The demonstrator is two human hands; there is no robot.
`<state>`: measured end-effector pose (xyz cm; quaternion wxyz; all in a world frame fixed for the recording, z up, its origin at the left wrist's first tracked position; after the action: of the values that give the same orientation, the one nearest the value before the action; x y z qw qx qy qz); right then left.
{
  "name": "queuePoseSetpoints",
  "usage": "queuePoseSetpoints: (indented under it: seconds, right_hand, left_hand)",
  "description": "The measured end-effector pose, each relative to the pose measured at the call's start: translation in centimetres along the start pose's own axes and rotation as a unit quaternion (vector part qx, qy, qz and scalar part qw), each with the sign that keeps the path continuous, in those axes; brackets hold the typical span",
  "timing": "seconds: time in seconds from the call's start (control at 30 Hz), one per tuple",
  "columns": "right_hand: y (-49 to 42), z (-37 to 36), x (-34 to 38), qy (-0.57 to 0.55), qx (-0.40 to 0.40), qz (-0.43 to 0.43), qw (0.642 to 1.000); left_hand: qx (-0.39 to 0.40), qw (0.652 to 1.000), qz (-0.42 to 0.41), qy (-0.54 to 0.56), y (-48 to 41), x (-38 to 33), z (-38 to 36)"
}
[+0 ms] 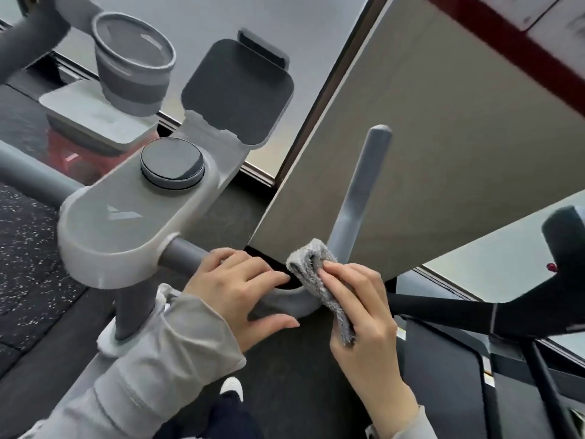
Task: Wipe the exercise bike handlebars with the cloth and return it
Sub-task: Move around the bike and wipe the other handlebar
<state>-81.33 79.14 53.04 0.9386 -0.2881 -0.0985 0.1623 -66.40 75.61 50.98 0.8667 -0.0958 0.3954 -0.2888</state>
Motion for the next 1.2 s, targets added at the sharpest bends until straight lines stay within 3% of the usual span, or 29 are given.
queuePoseSetpoints:
  seconds: [0.37, 0.63, 0.93, 1.03, 1.13, 1.2]
  right_hand:
    - [-5.5, -1.4, -7.0, -0.071, -0.046, 0.093, 0.992]
    - [-8.4, -2.2, -9.4, -0.079, -0.099, 0.222, 0.967]
    - [-16.4, 0.3, -10.6, -0.099, -0.138, 0.221, 0.960]
    - [-19.0, 0.9, -11.2, -0.130, -0.095, 0.209, 0.965]
    - [-21.9, 0.4, -12.7, -0.221, 0.032, 0.163, 0.961]
    - [-23.2, -0.5, -13.7, -0.295, 0.136, 0.118, 0.938]
  left_hand:
    - [-0.078, 0.995, 0.068, -0.017, -1.4, -2.1, -3.4]
    - [-0.198, 0.970, 0.130, -0.063, -1.9, -4.0, -4.6]
    - [-0.243, 0.952, 0.155, -0.100, -2.2, -4.8, -5.0]
    - [-0.235, 0.954, 0.156, -0.097, -2.1, -4.8, -5.0]
    - [-0.235, 0.954, 0.161, -0.094, -2.0, -4.7, -5.1]
    - [-0.236, 0.954, 0.158, -0.093, -2.1, -4.7, -5.1]
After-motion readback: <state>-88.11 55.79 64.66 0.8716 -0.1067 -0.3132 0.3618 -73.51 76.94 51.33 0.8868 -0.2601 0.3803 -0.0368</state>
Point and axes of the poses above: each hand's wrist, its own y-axis away from the middle knuckle, its own z-axis out of the back of the hand, x = y × z, the point moved 7 cm from there along -y, towards the middle knuckle, and after that the axes turned 13 degrees about y, right-handed, at the moved point
